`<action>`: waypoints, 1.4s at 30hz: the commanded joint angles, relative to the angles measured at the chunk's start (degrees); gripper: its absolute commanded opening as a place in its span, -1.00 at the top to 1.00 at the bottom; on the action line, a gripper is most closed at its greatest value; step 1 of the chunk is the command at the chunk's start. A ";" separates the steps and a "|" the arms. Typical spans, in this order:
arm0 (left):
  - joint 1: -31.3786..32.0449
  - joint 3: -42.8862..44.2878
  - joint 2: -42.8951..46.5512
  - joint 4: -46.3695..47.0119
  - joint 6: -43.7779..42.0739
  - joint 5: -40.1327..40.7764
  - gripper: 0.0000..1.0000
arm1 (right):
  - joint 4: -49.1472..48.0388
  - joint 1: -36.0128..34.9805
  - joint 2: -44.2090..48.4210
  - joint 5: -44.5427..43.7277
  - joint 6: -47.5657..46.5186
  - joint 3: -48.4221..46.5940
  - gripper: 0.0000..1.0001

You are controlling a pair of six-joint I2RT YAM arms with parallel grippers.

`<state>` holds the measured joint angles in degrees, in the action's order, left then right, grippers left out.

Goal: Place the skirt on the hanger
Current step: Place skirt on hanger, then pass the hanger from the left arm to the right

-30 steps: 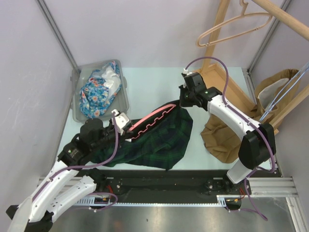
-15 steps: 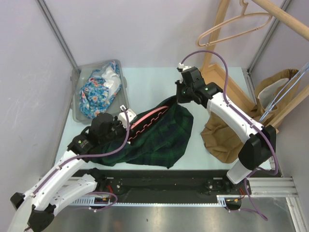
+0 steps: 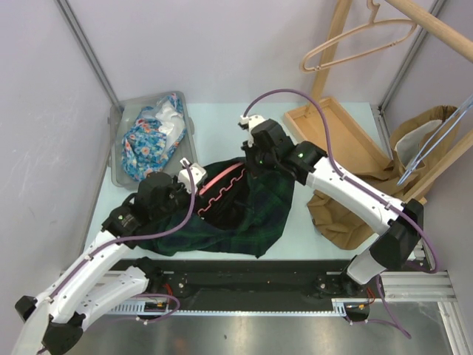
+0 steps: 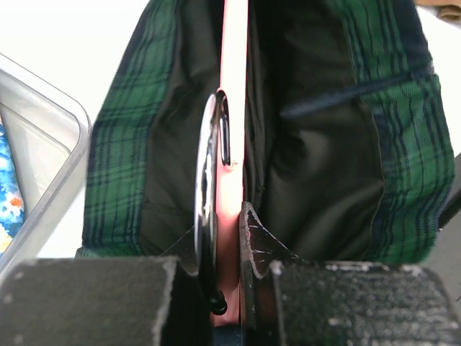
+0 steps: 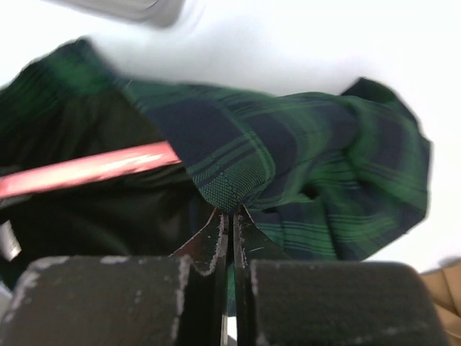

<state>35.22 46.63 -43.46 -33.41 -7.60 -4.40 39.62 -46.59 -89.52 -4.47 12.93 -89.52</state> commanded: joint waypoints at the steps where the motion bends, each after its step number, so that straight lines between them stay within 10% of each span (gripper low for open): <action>1: -0.24 1.80 1.01 3.70 2.49 1.94 0.99 | -2.52 -3.76 2.06 2.53 -1.15 0.66 1.00; 5: -0.24 1.36 2.24 4.40 3.11 2.20 1.00 | -2.09 -5.35 0.57 3.68 -1.24 0.75 0.89; 11: -0.24 -1.36 7.94 7.91 3.64 1.07 0.99 | -1.82 -5.36 3.02 5.51 -4.05 2.50 -0.20; 30: -0.24 -5.50 14.28 22.86 6.45 -9.22 1.00 | -11.93 14.86 20.87 21.25 -6.68 8.22 -0.34; 42: -0.24 16.09 4.63 7.59 -3.38 -20.20 1.00 | -14.76 3.28 25.45 34.11 -13.01 4.10 -0.69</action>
<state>35.22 50.96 -36.80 -26.26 -5.78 -17.45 25.58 -36.56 -64.45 27.07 4.25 -81.08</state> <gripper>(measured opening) 0.126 0.828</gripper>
